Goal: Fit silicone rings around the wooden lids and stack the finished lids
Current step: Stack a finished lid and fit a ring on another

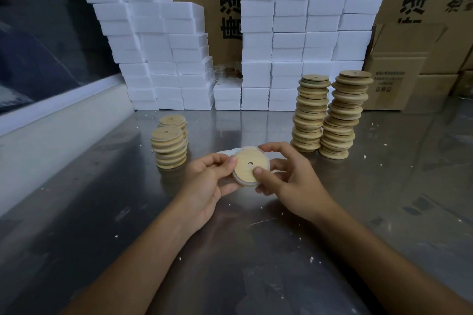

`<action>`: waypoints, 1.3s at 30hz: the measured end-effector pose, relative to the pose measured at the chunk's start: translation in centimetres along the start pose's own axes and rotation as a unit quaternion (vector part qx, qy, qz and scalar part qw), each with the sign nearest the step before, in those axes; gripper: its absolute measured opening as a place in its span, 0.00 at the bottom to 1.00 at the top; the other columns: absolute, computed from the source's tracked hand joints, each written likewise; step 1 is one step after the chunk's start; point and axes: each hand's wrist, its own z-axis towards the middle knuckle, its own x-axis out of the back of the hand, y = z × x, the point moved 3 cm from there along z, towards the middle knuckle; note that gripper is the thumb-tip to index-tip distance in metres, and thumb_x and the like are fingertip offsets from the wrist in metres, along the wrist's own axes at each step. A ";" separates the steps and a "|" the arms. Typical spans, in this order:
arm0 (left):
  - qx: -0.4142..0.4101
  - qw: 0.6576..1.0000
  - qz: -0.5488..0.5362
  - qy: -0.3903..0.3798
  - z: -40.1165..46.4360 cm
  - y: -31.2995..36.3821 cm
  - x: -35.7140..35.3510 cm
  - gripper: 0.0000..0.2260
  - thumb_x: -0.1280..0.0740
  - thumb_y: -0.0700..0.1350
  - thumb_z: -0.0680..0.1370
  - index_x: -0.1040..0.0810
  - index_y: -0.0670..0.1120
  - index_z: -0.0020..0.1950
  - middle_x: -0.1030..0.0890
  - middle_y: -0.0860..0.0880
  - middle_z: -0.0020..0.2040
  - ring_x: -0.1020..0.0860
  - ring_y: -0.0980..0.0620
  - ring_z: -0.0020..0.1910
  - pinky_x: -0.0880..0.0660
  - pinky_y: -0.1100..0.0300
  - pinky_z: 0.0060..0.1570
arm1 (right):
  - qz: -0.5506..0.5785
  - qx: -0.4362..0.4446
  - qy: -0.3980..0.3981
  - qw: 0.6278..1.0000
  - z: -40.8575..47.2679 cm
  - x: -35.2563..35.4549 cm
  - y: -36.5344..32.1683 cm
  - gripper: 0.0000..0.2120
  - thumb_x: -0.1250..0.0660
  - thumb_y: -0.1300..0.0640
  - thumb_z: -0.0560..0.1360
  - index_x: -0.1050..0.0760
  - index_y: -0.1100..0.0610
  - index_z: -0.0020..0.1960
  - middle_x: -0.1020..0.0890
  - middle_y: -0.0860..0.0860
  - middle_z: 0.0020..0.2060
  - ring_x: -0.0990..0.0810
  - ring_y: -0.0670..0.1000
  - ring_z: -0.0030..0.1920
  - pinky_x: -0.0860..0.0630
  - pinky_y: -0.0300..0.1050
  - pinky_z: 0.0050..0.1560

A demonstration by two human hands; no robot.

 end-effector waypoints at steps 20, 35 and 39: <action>-0.096 0.968 0.231 -0.014 -0.7 -0.3 -0.6 0.31 0.20 0.47 0.60 0.22 0.49 0.62 0.16 0.48 0.48 0.18 0.54 0.37 0.22 0.57 0.30 | 0.172 -0.057 0.116 0.976 0.1 0.4 0.4 0.07 0.29 0.60 0.75 0.20 0.63 0.50 0.17 0.56 0.30 0.19 0.49 0.29 0.22 0.39 0.31; -0.324 0.847 0.400 0.130 -0.4 2.5 1.4 0.23 0.23 0.52 0.64 0.24 0.51 0.56 0.19 0.55 0.52 0.22 0.58 0.51 0.26 0.67 0.45 | 0.023 -0.043 0.017 0.999 -0.9 -1.9 -1.5 0.15 0.29 0.60 0.76 0.23 0.53 0.62 0.15 0.49 0.45 0.15 0.55 0.38 0.21 0.46 0.34; -0.373 0.787 0.430 0.237 -1.1 4.6 2.8 0.23 0.25 0.55 0.65 0.25 0.52 0.58 0.22 0.55 0.54 0.23 0.48 0.55 0.27 0.40 0.56 | -0.083 -0.034 0.047 0.995 -0.8 -1.1 -0.6 0.10 0.29 0.58 0.77 0.19 0.57 0.57 0.16 0.50 0.43 0.16 0.54 0.35 0.20 0.45 0.36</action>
